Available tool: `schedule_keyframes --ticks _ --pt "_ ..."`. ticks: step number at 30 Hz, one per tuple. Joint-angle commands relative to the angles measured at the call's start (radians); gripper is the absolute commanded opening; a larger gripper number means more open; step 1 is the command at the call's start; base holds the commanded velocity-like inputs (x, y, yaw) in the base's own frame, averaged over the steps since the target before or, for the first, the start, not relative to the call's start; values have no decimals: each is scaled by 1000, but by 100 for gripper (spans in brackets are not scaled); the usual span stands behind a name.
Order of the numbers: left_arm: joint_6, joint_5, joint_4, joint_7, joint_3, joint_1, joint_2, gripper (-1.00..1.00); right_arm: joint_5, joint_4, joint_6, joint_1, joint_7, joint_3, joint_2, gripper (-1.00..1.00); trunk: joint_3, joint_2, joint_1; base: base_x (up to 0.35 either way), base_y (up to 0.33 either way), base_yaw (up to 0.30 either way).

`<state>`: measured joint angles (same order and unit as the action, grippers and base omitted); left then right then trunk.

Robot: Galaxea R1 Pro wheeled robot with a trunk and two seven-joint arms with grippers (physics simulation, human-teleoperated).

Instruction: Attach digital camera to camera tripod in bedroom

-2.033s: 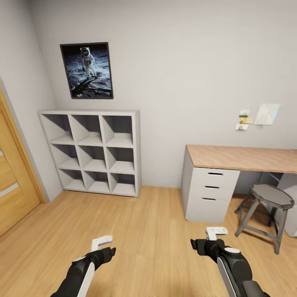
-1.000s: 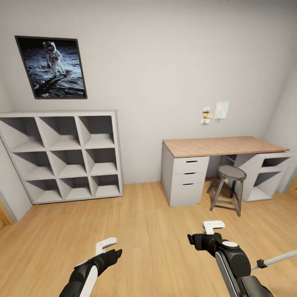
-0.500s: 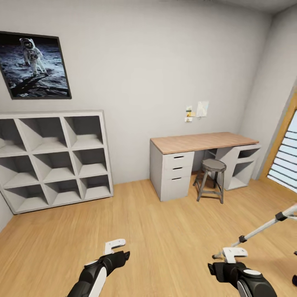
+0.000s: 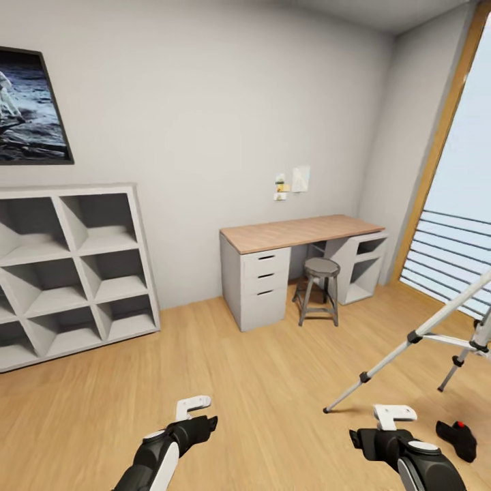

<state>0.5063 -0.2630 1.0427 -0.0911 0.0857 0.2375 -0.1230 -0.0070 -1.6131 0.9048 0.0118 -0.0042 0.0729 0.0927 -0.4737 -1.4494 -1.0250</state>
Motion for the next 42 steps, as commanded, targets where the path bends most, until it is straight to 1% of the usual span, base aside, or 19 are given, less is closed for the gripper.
schedule_keyframes --ticks 1,8,20,25,27,31,38,42 --pt "5 -10 2 -10 4 0 0 100 -1 -1 5 5 0 0 0 100 -1 -1 0 -2 -200 -265" --pt "5 -8 2 -10 16 0 0 100 -1 -1 9 32 0 2 4 100 -1 -1 0 -1 -260 -265" --pt "5 -7 0 -10 21 0 0 100 -1 -1 12 47 0 4 6 100 -1 -1 0 0 -314 -266" --pt "5 -6 -4 -10 22 0 0 100 -1 -1 12 56 0 17 8 100 -1 -1 0 0 -328 -266" --pt "5 -6 -4 -10 22 0 0 100 -1 -1 12 58 0 22 10 100 -1 -1 0 0 -330 -266" --pt "5 -6 -5 -10 23 0 -1 100 -1 -1 12 62 0 44 22 100 -1 -1 0 -1 -330 -266" --pt "5 -6 -8 -10 23 0 0 100 -1 -1 13 67 0 58 37 100 -1 -1 0 -50 -330 -266" --pt "5 -7 -13 -10 22 0 0 100 -1 -1 13 68 0 61 40 100 -1 -1 0 -104 -280 -266"
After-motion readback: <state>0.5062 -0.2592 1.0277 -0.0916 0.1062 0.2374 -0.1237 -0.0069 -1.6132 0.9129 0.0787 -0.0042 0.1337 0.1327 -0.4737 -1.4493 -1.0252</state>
